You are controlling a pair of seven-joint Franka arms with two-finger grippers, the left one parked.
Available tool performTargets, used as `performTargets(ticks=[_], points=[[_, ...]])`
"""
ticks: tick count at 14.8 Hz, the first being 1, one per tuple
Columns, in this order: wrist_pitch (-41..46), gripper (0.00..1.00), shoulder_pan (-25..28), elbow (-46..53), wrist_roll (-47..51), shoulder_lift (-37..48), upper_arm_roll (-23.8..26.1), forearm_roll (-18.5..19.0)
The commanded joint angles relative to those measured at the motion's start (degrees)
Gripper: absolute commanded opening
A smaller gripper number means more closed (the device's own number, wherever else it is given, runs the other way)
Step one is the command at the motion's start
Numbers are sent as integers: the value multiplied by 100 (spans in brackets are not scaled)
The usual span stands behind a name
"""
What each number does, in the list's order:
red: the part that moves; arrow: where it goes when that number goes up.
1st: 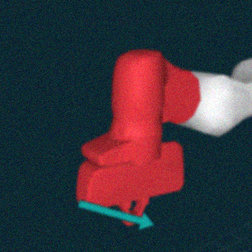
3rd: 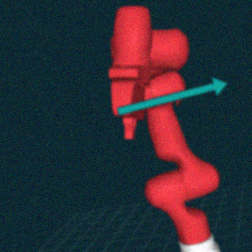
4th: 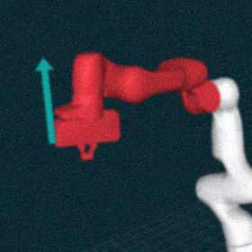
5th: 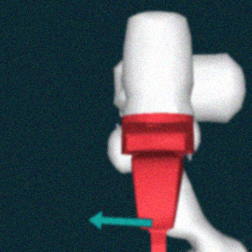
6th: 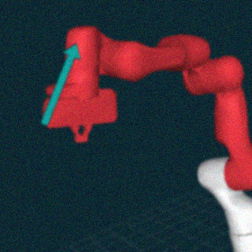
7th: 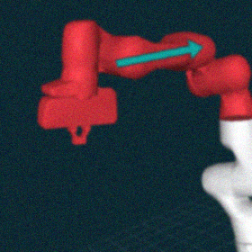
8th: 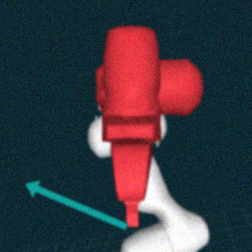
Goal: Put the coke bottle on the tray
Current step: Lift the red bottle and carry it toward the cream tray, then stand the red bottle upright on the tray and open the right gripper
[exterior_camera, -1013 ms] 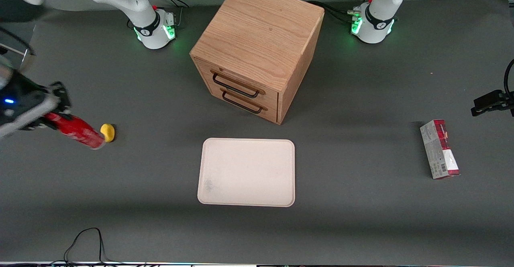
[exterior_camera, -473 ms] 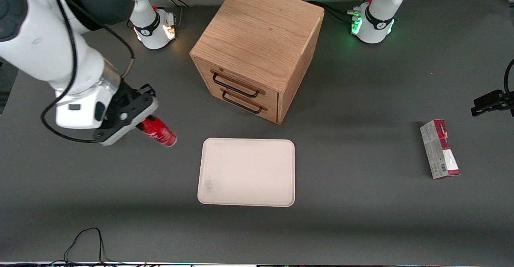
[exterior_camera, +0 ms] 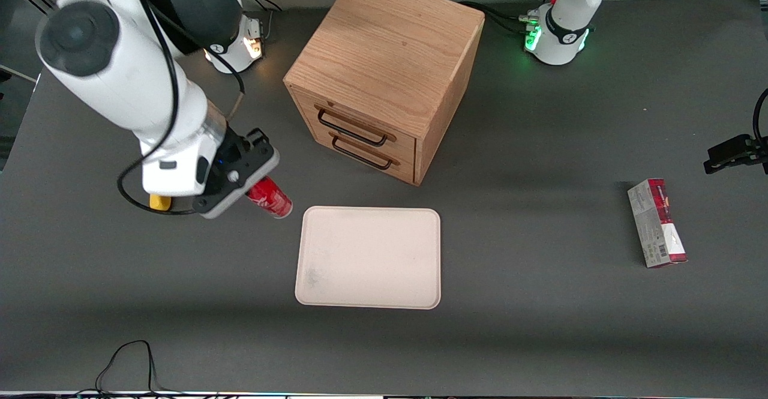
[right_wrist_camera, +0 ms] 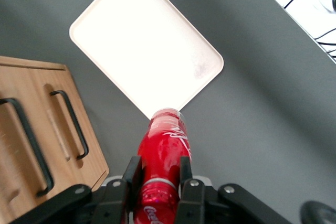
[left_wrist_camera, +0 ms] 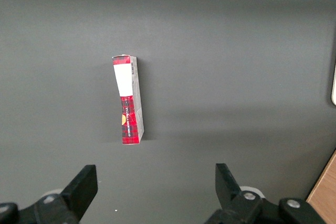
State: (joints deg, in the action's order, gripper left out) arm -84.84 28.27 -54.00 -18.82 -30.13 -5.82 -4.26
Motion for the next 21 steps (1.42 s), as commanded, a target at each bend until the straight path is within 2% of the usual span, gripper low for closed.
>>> performTargets(ticks=[1,11,21], points=[[-330,0,-23,293,81,-590,-7,-13],[-1877,0,-67,258,89,-1908,-59,4],[-2221,0,-67,205,142,-2375,-59,66]])
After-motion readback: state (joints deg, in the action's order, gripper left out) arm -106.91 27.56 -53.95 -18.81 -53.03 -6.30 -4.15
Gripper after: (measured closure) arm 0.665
